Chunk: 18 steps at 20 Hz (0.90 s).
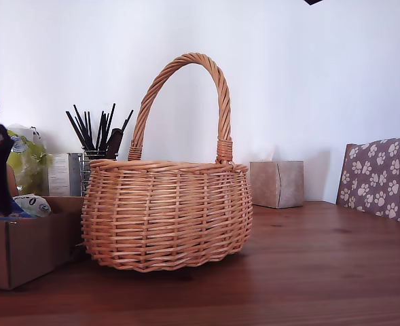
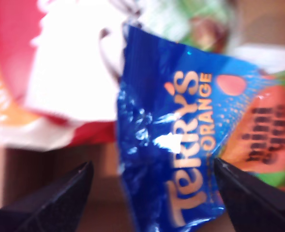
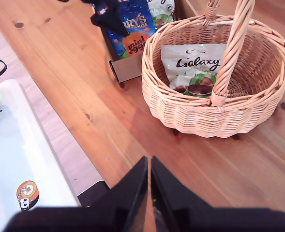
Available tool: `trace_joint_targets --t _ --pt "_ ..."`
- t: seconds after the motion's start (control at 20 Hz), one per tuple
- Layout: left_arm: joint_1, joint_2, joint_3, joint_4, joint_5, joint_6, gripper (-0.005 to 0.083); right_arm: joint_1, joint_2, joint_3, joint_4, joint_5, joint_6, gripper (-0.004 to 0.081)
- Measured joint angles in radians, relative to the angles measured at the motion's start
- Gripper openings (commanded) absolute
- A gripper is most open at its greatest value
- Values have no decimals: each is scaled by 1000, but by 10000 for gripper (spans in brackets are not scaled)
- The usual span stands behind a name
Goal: Move the bags of Easter eggs from the cardboard box on the left into the woven basket on the right side.
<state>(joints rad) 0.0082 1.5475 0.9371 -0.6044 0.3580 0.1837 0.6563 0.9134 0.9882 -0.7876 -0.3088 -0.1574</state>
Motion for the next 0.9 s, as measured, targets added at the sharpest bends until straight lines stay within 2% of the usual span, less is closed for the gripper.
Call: trace_joint_targets --t 0.25,0.45,0.55,0.7,0.75,0.9 --pt "-1 48 2 -24 112 0 725 0 0 0 0 1 -2 5" --pt "-28 134 18 8 116 1 711 0 0 0 -2 1 -2 5" --pt "-37 165 18 23 109 1 592 0 0 0 -8 1 -2 5" --pt "-39 169 18 26 106 1 296 0 0 0 -11 4 -2 5" --pt "-40 169 18 26 106 1 238 0 0 0 -11 5 -2 5" --pt "-40 169 18 29 112 0 162 0 0 0 -11 5 -2 5"
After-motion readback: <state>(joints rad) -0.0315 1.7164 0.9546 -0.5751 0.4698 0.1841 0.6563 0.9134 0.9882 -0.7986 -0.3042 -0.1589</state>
